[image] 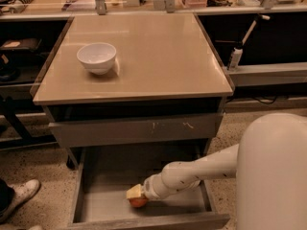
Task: Place apple into middle drawer
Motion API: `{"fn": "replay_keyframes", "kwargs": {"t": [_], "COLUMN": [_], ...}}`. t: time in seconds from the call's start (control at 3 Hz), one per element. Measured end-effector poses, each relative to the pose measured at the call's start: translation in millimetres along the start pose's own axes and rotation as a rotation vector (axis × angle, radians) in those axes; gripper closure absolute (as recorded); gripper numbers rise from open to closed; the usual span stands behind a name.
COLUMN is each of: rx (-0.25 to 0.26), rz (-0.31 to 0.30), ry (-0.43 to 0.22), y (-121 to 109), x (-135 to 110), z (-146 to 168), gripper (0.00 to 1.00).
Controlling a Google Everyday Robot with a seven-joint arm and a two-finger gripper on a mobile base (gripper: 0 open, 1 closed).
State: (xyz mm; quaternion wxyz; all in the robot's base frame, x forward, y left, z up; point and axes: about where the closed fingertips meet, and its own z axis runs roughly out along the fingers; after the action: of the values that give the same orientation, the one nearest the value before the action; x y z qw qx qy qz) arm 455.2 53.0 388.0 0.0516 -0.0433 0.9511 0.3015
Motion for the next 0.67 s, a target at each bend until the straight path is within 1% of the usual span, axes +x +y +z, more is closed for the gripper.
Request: {"fn": "replay_keyframes", "kwargs": {"t": [0.33, 0.67], "rx": [0.000, 0.000], "rz": [0.000, 0.000], "ry": [0.000, 0.000], "y": [0.0, 0.0], "x": [0.0, 0.0], "z": [0.0, 0.0], "gripper": [0.11, 0.00]}}
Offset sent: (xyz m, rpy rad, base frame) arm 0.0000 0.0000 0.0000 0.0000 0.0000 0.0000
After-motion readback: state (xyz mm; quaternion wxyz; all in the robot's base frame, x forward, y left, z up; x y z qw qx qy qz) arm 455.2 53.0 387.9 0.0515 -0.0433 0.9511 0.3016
